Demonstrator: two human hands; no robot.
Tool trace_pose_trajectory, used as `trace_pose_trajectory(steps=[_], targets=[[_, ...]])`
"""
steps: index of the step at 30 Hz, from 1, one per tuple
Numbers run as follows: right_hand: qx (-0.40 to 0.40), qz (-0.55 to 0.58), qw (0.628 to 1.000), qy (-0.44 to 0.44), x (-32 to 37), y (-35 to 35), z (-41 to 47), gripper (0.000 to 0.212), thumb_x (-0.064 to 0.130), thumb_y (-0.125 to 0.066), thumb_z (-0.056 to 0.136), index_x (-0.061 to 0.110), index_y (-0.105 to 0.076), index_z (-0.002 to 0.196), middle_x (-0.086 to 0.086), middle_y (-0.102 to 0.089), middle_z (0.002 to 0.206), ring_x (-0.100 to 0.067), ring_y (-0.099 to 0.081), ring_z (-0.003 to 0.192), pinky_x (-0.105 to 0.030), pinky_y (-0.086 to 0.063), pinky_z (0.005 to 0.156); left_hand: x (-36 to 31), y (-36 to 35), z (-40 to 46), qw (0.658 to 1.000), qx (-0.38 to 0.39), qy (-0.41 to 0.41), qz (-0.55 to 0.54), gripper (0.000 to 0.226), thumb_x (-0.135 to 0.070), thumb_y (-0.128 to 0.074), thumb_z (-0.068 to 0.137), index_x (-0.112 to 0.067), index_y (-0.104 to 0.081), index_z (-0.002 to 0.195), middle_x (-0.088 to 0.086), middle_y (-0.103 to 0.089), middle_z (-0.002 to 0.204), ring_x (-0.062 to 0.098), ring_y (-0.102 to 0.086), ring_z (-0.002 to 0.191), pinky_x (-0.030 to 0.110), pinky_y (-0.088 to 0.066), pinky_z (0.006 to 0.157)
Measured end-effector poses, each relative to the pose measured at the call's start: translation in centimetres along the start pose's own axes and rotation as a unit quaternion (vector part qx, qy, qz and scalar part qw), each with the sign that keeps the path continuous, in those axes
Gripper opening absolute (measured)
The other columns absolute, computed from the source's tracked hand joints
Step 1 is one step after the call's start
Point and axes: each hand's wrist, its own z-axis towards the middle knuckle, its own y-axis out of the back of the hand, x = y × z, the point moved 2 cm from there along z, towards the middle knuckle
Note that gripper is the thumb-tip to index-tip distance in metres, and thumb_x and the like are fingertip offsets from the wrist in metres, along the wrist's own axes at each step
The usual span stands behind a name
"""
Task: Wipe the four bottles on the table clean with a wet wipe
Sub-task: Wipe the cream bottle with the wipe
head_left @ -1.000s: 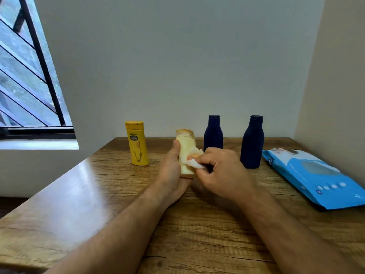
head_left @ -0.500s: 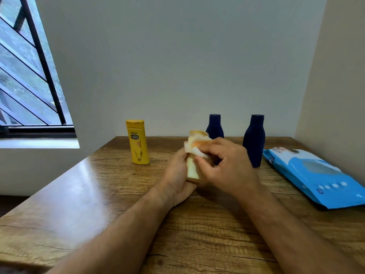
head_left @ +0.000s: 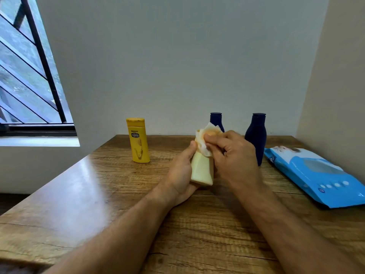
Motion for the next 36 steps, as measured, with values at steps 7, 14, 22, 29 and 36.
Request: trace_pose_trajectory(steps=[7, 14, 22, 29, 36], targets=[[0.196, -0.023, 0.979, 0.05, 0.5, -1.3, -0.6, 0.025, 0.026, -0.067, 0.09, 0.026, -0.072, 0.114, 0.017, -0.06, 0.094, 0.003, -0.055, 0.085, -0.011, -0.043, 0.078, -1.0, 2.5, 1.4, 0.992, -0.066, -0.032, -0.098, 0.062, -0.053, -0.037, 0.104, 0.001, -0.059, 0.124, 0.022, -0.065, 0.11, 0.033, -0.065, 0.102, 0.054, -0.042, 0.11], [-0.014, 0.005, 1.0, -0.02, -0.3, 0.2, -0.1, 0.026, 0.023, -0.065, 0.091, 0.019, -0.07, 0.116, 0.005, -0.068, 0.1, -0.002, -0.059, 0.089, -0.009, -0.048, 0.079, -0.1, 0.7, 0.5, 1.0, -0.007, -0.004, 0.006, 0.051, -0.049, -0.036, 0.104, -0.015, -0.063, 0.132, 0.025, -0.061, 0.128, 0.037, -0.053, 0.114, 0.052, -0.041, 0.104], [0.11, 0.002, 0.994, 0.026, 0.5, -0.6, -0.4, 0.03, 0.032, -0.073, 0.084, 0.025, -0.072, 0.113, 0.014, -0.059, 0.094, 0.0, -0.056, 0.088, -0.018, -0.05, 0.08, -0.6, 0.9, 0.1, 1.0, -0.006, -0.017, -0.009, 0.051, -0.044, -0.032, 0.107, -0.009, -0.062, 0.129, 0.02, -0.07, 0.118, 0.031, -0.067, 0.11, 0.049, -0.049, 0.101], [0.053, -0.007, 0.998, 0.023, 0.5, -0.5, -0.3, 0.021, 0.025, -0.068, 0.089, 0.025, -0.073, 0.11, 0.009, -0.062, 0.097, -0.001, -0.056, 0.09, -0.012, -0.047, 0.082, -0.7, 0.7, -0.1, 0.999, -0.004, -0.022, 0.027, 0.046, -0.042, -0.036, 0.106, -0.011, -0.068, 0.119, 0.016, -0.071, 0.101, 0.026, -0.067, 0.091, 0.043, -0.052, 0.085], [0.07, 0.012, 0.997, 0.029, 0.1, 0.0, -0.2, 0.023, 0.026, -0.068, 0.089, 0.03, -0.072, 0.111, 0.013, -0.058, 0.093, 0.001, -0.055, 0.086, -0.013, -0.048, 0.077, -0.5, 0.6, 0.0, 1.0, -0.018, -0.009, 0.011, 0.046, -0.04, -0.033, 0.105, -0.01, -0.068, 0.113, 0.014, -0.069, 0.093, 0.024, -0.065, 0.082, 0.041, -0.05, 0.077]])
